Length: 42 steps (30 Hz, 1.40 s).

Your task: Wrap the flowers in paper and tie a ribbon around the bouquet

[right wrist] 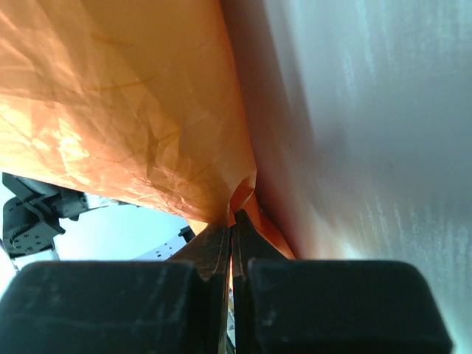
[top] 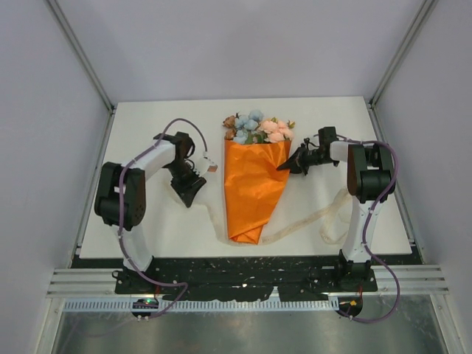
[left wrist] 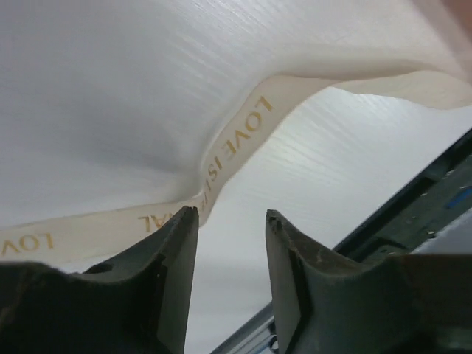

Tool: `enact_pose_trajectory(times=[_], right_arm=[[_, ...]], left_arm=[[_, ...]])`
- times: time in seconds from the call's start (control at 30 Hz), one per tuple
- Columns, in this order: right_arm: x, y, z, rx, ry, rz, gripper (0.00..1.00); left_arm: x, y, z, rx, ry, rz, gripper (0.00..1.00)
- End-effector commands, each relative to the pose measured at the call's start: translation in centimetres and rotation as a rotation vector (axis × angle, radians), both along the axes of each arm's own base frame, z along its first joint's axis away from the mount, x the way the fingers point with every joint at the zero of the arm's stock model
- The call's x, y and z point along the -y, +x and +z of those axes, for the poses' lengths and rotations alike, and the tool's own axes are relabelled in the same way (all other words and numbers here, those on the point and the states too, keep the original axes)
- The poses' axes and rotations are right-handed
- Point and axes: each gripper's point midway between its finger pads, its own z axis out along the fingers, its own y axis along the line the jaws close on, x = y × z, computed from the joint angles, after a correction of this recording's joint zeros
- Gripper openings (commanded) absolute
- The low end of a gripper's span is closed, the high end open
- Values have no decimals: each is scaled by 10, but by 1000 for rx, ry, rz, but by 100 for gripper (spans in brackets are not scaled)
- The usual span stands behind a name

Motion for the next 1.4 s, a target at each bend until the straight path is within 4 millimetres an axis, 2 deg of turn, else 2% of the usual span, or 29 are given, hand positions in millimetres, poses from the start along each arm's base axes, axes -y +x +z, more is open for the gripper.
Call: enact_pose_trajectory(times=[0.0,0.1,0.17,0.23,0.3,0.37,0.47,0.53,0.6,0.67,0.7,0.77,0.83,0.87,0.9,0.93,0.97,1.07,1.2,1.37], right_arm=[[1,14,8,76,-6,13,5],[4,21,4,115,-40,20,5],[5,25,2,139,-60,26,6],[4,29,0,155,-72,33,5],[3,31,-2,166,-76,38,5],[4,34,-4,171,-85,33,5],[3,36,-6,186,-91,40,5],[1,37,-6,193,-92,42,5],[-1,35,-4,205,-89,55,5],[-2,32,-2,216,-92,68,27],[-1,29,2,228,-91,75,50],[0,18,6,239,-94,93,69],[2,2,7,229,-101,116,77],[3,-12,2,190,-103,122,78],[3,-17,8,206,-104,128,78],[2,-30,2,180,-107,138,78],[1,-34,4,191,-112,144,77],[-6,-52,-9,159,-127,166,77],[-16,-60,-24,145,-150,187,77],[-28,-54,-38,175,-161,195,77]], left_arm=[[31,27,72,179,-375,205,54],[58,48,112,213,-555,318,55],[90,54,134,196,-678,354,55],[128,56,145,151,-767,375,53],[170,51,144,94,-812,349,50],[205,43,132,1,-817,363,45],[247,25,102,-107,-797,359,38],[263,15,83,-127,-763,345,37],[271,5,61,-163,-719,349,37],[271,4,39,-195,-668,392,34],[270,5,26,-206,-642,410,33],[266,6,11,-210,-606,423,30],[265,7,5,-214,-595,421,29],[266,7,6,-221,-602,417,29],[266,9,6,-218,-606,418,29],[265,9,7,-222,-611,420,28],[263,9,9,-234,-624,422,28],[260,15,20,-256,-710,460,29],[253,21,35,-294,-803,518,34],[257,25,48,-331,-903,513,35]])
